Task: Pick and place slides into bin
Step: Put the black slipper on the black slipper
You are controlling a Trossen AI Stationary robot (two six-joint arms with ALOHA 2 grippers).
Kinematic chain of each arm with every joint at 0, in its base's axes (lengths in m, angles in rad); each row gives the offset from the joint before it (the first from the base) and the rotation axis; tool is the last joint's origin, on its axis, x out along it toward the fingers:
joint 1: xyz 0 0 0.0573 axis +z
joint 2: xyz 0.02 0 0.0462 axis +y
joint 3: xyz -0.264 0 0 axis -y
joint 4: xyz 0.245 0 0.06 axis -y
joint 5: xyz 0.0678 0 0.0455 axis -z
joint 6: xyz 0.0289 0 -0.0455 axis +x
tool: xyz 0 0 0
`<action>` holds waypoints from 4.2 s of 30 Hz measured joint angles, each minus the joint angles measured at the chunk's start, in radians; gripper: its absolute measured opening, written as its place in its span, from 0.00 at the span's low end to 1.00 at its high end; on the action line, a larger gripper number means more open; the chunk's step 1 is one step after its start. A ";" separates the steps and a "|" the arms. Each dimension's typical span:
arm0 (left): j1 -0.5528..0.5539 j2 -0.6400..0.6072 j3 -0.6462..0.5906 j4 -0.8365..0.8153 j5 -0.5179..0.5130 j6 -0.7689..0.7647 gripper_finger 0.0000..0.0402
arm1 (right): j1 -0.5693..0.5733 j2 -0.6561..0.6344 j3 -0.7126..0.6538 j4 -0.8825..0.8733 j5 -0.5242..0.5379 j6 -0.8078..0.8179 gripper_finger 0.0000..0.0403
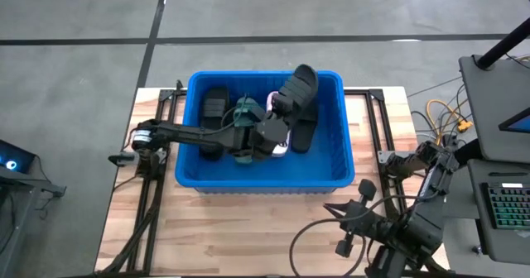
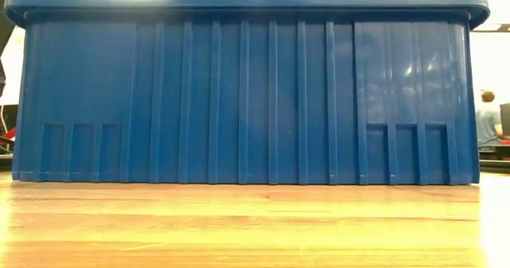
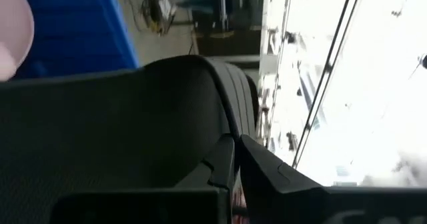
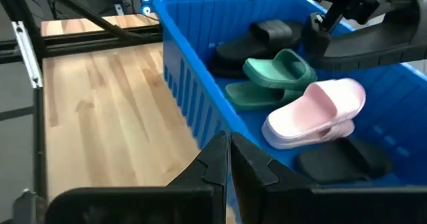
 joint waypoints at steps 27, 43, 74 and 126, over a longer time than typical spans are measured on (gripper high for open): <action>0.180 0.000 0.000 0.006 0.283 0.082 0.00 | -0.444 -0.154 0.000 0.000 -0.136 -0.370 0.02; 0.030 0.011 0.014 0.028 -0.216 0.121 0.00 | -0.461 -0.520 -0.238 0.000 -0.188 -0.599 0.02; -0.020 0.404 0.394 0.634 -0.368 0.628 0.00 | -0.460 -0.634 -0.397 0.000 -0.312 -0.886 0.02; 0.074 0.404 0.358 -0.407 0.098 -0.398 0.00 | -0.460 -0.668 -0.396 0.014 -0.276 -0.817 0.02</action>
